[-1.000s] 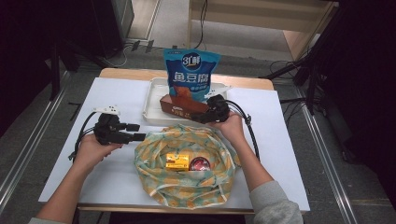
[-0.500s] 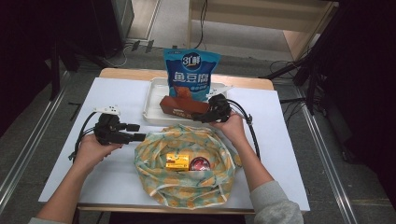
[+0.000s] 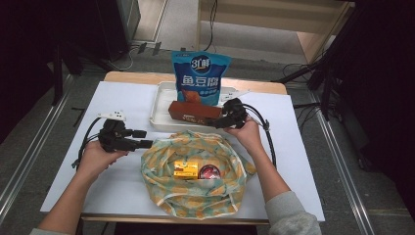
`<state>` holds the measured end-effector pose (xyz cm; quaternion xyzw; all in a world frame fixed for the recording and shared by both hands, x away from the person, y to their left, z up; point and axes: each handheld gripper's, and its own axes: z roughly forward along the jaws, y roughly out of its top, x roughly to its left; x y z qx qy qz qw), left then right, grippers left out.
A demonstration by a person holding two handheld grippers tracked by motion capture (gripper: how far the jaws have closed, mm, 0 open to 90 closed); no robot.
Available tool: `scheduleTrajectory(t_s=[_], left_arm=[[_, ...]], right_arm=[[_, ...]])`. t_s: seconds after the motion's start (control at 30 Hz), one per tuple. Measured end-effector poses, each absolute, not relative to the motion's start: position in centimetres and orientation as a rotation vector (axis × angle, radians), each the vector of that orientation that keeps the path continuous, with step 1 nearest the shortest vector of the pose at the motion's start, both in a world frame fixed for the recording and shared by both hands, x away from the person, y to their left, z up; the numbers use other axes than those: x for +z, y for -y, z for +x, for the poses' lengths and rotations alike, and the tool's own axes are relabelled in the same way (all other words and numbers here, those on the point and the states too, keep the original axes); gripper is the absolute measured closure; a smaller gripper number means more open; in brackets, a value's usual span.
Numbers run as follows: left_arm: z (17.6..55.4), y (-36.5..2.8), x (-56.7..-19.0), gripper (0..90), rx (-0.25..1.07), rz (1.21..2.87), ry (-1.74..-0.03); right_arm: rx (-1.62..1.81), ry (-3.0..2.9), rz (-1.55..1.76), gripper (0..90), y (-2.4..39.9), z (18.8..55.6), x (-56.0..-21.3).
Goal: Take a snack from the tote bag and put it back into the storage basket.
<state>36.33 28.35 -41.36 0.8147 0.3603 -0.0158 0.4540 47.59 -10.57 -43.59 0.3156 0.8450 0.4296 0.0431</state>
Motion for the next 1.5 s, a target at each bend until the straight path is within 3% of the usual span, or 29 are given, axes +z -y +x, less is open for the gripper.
scheduleTrajectory(t_s=[0.6,1.0,1.33,1.5], left_arm=[[36.3,-28.2,-41.5,37.7,-0.041,2.019,-0.889],[36.3,-28.2,-41.4,37.7,-0.035,2.027,-0.891],[36.3,-28.2,-41.4,37.7,-0.032,2.028,-0.892],[36.3,-28.2,-41.5,37.7,-0.031,2.029,-0.892]], right_arm=[[1.292,-2.496,0.992,27.4,13.0,46.3,-41.7],[1.336,-2.508,0.934,31.1,11.3,45.1,-41.2],[1.363,-2.51,0.91,42.3,9.5,44.9,-41.7],[1.365,-2.491,0.903,53.3,8.9,44.8,-41.8]])
